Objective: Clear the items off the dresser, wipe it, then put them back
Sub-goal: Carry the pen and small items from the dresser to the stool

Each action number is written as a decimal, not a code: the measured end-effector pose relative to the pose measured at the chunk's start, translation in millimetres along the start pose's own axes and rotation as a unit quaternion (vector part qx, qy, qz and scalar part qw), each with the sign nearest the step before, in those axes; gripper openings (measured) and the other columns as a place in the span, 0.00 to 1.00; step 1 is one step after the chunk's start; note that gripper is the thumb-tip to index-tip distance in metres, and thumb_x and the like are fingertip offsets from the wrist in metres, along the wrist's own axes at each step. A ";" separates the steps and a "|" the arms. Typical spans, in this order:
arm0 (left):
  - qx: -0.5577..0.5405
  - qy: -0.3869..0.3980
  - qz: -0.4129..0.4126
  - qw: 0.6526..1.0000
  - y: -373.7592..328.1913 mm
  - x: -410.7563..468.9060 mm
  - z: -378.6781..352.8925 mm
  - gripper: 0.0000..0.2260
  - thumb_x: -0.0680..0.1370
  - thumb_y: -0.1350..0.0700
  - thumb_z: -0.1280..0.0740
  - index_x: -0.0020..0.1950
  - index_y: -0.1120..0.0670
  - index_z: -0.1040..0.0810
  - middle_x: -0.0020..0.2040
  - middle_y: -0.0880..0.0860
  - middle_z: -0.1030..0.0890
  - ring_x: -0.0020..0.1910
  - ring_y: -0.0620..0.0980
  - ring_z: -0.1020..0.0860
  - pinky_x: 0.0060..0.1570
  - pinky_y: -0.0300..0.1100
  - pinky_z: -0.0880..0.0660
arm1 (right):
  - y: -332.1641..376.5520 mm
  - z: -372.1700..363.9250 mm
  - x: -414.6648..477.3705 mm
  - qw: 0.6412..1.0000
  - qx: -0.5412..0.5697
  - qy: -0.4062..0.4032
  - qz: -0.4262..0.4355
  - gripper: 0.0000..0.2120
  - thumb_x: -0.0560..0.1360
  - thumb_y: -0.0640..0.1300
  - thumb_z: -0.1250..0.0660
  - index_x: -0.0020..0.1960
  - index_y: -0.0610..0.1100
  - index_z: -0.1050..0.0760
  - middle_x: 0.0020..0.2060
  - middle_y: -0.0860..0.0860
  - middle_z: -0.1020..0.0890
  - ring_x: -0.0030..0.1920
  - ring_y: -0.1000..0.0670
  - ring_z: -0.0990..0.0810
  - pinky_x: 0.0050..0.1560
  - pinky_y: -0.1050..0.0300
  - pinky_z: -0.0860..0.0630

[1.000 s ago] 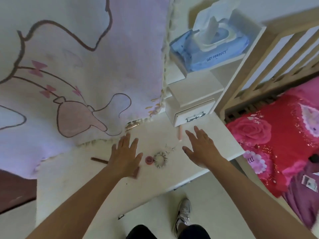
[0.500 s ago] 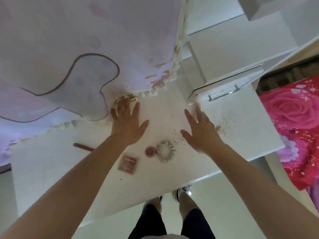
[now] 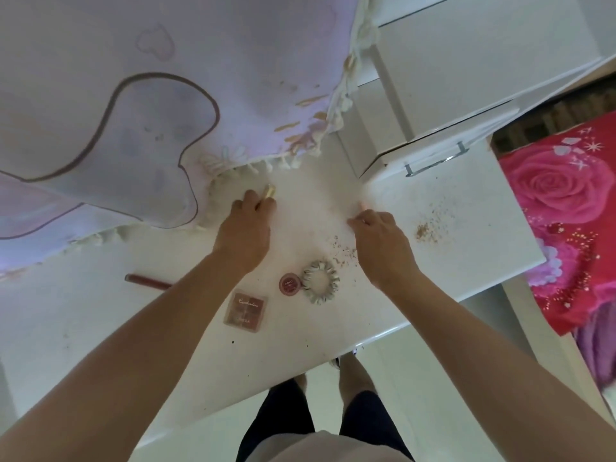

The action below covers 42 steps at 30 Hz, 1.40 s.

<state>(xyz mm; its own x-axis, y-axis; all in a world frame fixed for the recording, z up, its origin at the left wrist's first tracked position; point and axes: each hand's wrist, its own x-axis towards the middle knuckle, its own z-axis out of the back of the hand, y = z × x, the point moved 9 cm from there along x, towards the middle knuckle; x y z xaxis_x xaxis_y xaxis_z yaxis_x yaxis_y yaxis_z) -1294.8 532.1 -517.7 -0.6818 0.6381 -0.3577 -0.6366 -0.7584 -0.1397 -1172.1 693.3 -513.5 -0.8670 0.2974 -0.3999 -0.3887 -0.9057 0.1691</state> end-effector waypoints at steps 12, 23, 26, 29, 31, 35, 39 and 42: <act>0.022 -0.128 0.034 0.991 -18.2 -78.6 88.1 0.27 0.76 0.62 0.39 0.75 0.56 0.40 0.59 0.55 0.26 0.49 0.53 0.26 0.40 0.45 0.26 | 50.0 92.4 -29.8 0.987 0.072 -0.083 0.113 0.35 0.73 0.27 0.38 0.77 0.46 0.40 0.61 0.45 0.31 0.53 0.45 0.25 0.45 0.56 0.26; 0.032 -0.330 0.238 0.913 29.5 -332.3 183.3 0.33 0.64 0.73 0.33 0.67 0.56 0.24 0.48 0.58 0.21 0.37 0.60 0.25 0.34 0.49 0.29 | 224.1 181.9 -113.7 0.912 0.090 -0.106 0.386 0.21 0.76 0.36 0.39 0.68 0.48 0.30 0.56 0.47 0.25 0.56 0.44 0.27 0.52 0.51 0.27; 0.037 -0.338 0.312 0.887 46.9 -410.3 183.9 0.33 0.63 0.73 0.33 0.68 0.55 0.25 0.49 0.57 0.21 0.40 0.60 0.24 0.37 0.51 0.27 | 290.2 185.8 -160.3 0.875 0.100 -0.094 0.464 0.19 0.80 0.40 0.42 0.70 0.50 0.31 0.58 0.48 0.25 0.57 0.46 0.26 0.54 0.50 0.26; 0.049 -0.352 0.395 0.847 65.3 -498.3 182.8 0.34 0.63 0.72 0.31 0.68 0.55 0.25 0.50 0.56 0.21 0.44 0.60 0.23 0.43 0.53 0.26 | 357.6 181.2 -221.5 0.829 0.115 -0.092 0.539 0.19 0.81 0.38 0.42 0.70 0.49 0.30 0.56 0.48 0.24 0.54 0.46 0.24 0.48 0.52 0.27; 0.058 -0.358 0.446 0.818 76.3 -562.5 176.8 0.34 0.64 0.72 0.31 0.69 0.55 0.26 0.51 0.56 0.21 0.46 0.60 0.23 0.46 0.54 0.25 | 402.8 171.3 -267.7 0.801 0.120 -0.088 0.580 0.19 0.80 0.36 0.42 0.69 0.49 0.29 0.56 0.48 0.24 0.52 0.47 0.23 0.47 0.57 0.29; 0.089 -0.374 0.525 0.760 86.6 -704.9 151.1 0.32 0.65 0.72 0.31 0.68 0.55 0.26 0.52 0.57 0.22 0.46 0.60 0.23 0.46 0.55 0.25 | 500.8 134.4 -373.1 0.738 0.129 -0.058 0.660 0.20 0.80 0.35 0.41 0.69 0.49 0.28 0.58 0.49 0.24 0.56 0.48 0.21 0.55 0.53 0.24; 0.124 -0.366 0.589 0.710 95.6 -854.6 114.9 0.34 0.64 0.72 0.28 0.68 0.55 0.26 0.52 0.57 0.22 0.47 0.60 0.23 0.45 0.54 0.25 | 604.0 80.5 -495.5 0.680 0.113 -0.033 0.724 0.22 0.77 0.34 0.39 0.68 0.51 0.28 0.58 0.51 0.24 0.57 0.48 0.22 0.53 0.46 0.23; 0.114 -0.345 0.644 0.673 104.6 -957.2 83.8 0.38 0.62 0.70 0.25 0.70 0.53 0.29 0.54 0.56 0.23 0.48 0.58 0.24 0.44 0.53 0.25 | 667.2 43.5 -587.3 0.629 0.102 -0.021 0.770 0.23 0.77 0.31 0.38 0.67 0.51 0.28 0.57 0.53 0.25 0.56 0.49 0.23 0.50 0.48 0.24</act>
<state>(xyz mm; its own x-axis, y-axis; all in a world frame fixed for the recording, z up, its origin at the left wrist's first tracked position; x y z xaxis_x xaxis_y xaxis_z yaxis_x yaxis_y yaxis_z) -739.0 -146.9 -112.5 -0.6757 -0.5612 0.4780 0.6584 -0.7511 0.0489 -935.8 -72.6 -126.6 -0.2694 -0.8743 0.4038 0.8948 -0.0722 0.4406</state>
